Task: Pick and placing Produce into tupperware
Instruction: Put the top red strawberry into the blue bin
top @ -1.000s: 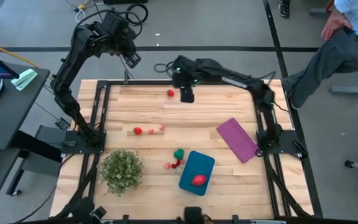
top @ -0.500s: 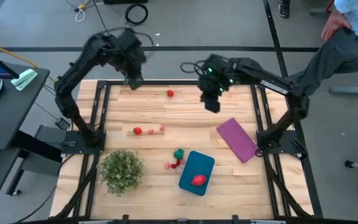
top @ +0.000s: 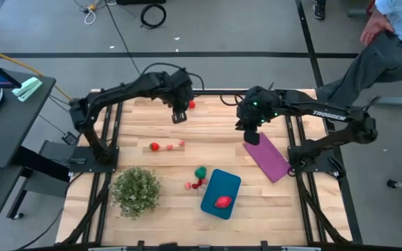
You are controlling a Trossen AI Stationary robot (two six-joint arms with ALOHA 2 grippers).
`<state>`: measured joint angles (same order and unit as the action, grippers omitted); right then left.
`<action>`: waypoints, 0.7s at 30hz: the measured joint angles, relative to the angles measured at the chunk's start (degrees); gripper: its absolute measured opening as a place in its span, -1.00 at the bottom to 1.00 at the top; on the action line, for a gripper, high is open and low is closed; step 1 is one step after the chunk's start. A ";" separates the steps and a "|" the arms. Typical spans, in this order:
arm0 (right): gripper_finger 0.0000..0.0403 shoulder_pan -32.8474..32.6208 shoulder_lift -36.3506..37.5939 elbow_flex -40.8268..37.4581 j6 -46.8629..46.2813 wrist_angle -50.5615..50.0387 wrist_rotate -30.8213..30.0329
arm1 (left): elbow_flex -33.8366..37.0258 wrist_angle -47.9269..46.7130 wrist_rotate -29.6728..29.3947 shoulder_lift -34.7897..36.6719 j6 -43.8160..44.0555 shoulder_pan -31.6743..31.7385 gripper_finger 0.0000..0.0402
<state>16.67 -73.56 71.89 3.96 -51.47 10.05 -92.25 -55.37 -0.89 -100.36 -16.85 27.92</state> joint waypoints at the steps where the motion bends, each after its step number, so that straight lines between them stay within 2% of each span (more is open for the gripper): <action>1: -0.60 0.01 0.61 -0.42 -0.47 0.05 -0.03 | 0.18 0.35 -0.15 -0.81 -1.10 1.31 -0.37; 7: -0.60 0.04 2.38 -0.73 0.05 2.26 -0.21 | 0.49 4.27 -0.32 -6.98 -9.29 6.91 -0.13; 14: -0.60 0.07 2.41 -0.75 2.45 5.05 -0.23 | 0.49 10.59 -1.54 -15.49 -11.03 8.38 0.23; 18: -0.60 0.07 2.38 -0.75 3.59 5.01 -0.23 | 0.49 15.88 -4.38 -17.82 -12.33 8.35 0.27; 21: -0.60 0.07 2.38 -0.75 3.61 4.96 -0.23 | 0.48 16.85 -4.42 -17.98 -12.34 8.65 0.25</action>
<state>16.73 -71.18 71.13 7.57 -46.51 9.82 -91.77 -38.52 -5.30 -118.34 -29.19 36.56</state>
